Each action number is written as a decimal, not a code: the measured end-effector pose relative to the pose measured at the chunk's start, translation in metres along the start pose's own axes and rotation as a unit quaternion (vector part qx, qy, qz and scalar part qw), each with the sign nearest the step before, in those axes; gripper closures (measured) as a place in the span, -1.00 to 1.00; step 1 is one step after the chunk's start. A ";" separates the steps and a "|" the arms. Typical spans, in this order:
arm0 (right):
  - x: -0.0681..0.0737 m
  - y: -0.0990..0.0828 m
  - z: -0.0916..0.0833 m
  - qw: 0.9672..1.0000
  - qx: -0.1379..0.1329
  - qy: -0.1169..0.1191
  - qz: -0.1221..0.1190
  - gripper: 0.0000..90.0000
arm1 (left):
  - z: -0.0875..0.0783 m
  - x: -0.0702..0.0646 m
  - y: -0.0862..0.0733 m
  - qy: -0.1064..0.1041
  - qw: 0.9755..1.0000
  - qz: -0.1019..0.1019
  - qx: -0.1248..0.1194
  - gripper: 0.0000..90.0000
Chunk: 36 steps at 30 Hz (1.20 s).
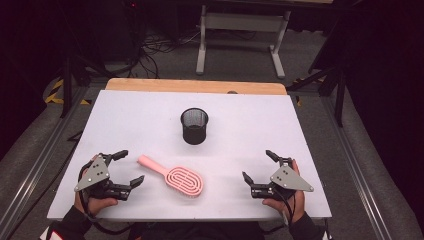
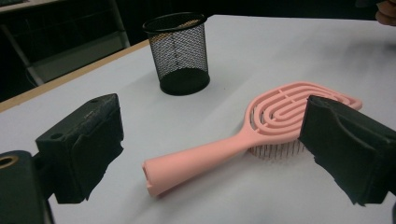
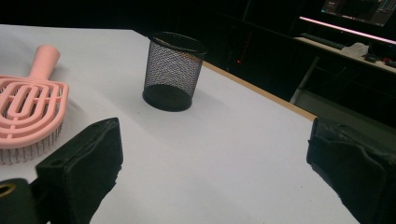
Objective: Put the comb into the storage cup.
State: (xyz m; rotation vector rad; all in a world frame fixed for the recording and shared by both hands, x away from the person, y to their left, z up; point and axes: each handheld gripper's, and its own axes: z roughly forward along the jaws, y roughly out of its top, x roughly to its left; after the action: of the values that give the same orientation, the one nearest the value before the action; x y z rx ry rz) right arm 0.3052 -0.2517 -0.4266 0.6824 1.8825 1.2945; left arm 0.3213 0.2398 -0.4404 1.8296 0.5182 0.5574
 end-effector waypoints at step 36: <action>-0.007 -0.008 0.005 0.999 0.040 0.027 0.014 -0.89 | 0.020 0.018 0.016 -0.056 0.985 0.043 0.155 -0.65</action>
State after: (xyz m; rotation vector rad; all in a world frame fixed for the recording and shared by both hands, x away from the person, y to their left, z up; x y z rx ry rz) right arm 0.3131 -0.2575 -0.4329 0.7230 1.9840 1.2728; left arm 0.3490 0.2309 -0.4285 2.1743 0.4710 0.4459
